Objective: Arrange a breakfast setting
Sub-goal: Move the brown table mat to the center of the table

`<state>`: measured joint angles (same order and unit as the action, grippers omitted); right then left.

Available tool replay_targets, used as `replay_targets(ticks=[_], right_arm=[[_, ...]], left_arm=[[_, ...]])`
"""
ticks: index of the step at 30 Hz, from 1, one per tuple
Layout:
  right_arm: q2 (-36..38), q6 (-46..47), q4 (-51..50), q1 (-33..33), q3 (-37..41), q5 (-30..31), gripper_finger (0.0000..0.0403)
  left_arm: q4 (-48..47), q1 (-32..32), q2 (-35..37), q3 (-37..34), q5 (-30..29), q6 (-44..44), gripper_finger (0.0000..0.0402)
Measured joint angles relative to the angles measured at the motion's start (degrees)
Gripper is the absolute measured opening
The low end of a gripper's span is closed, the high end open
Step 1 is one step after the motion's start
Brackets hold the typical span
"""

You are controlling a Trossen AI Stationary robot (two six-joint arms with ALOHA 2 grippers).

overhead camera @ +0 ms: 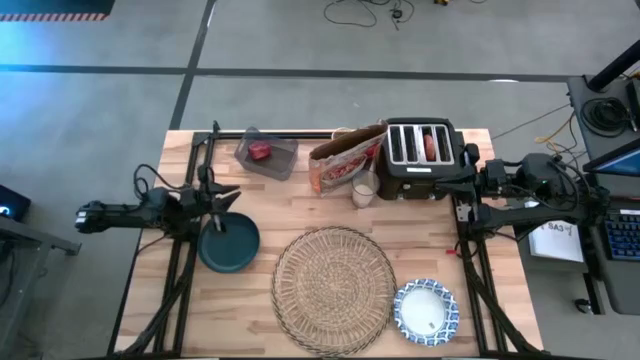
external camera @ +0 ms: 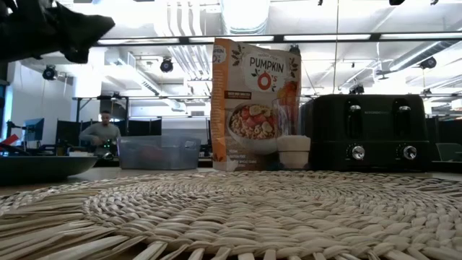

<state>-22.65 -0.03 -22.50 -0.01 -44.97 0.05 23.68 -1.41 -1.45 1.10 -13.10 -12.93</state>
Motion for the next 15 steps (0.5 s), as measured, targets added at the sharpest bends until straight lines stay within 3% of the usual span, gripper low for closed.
replay_targets(ticks=[7,15], right_arm=[[0.0,0.0,0.0,0.0,0.0,0.0,0.0022],[0.0,0.0,0.0,0.0,0.0,0.0,0.0022]], left_arm=[[-2.1,0.0,-1.2,2.0,-1.2,0.1,0.005],[-13.5,0.0,-12.1,13.2,-9.5,3.3,0.005]])
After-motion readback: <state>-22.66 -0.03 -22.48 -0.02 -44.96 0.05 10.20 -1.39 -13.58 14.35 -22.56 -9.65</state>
